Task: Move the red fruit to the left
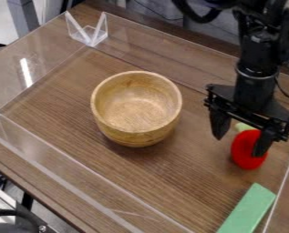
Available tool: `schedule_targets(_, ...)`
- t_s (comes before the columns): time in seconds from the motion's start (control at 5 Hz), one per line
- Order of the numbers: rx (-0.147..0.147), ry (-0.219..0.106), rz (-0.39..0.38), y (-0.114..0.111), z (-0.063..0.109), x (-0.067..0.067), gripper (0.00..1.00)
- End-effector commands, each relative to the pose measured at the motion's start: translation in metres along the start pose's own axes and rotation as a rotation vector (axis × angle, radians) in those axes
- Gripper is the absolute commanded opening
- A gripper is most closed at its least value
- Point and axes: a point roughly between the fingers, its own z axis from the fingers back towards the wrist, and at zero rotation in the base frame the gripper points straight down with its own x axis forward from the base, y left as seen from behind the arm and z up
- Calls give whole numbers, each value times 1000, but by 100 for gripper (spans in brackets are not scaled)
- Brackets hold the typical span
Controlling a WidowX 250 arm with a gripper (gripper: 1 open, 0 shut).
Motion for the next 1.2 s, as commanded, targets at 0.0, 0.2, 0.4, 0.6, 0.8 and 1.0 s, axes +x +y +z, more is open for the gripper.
schedule_targets(0.0, -12, -79, 10, -9, 15, 7, 100)
schedule_targets(0.2, -8, -92, 37, -14, 11, 9, 100)
schedule_targets(0.4, -3, -97, 59, -3, 13, 12, 100)
schedule_targets(0.6, -2, -101, 79, 7, 15, 14, 100)
schedule_targets(0.8, -5, -106, 91, -3, 8, 10, 100)
schedule_targets(1.0, -9, -120, 96, -13, 2, 7, 100)
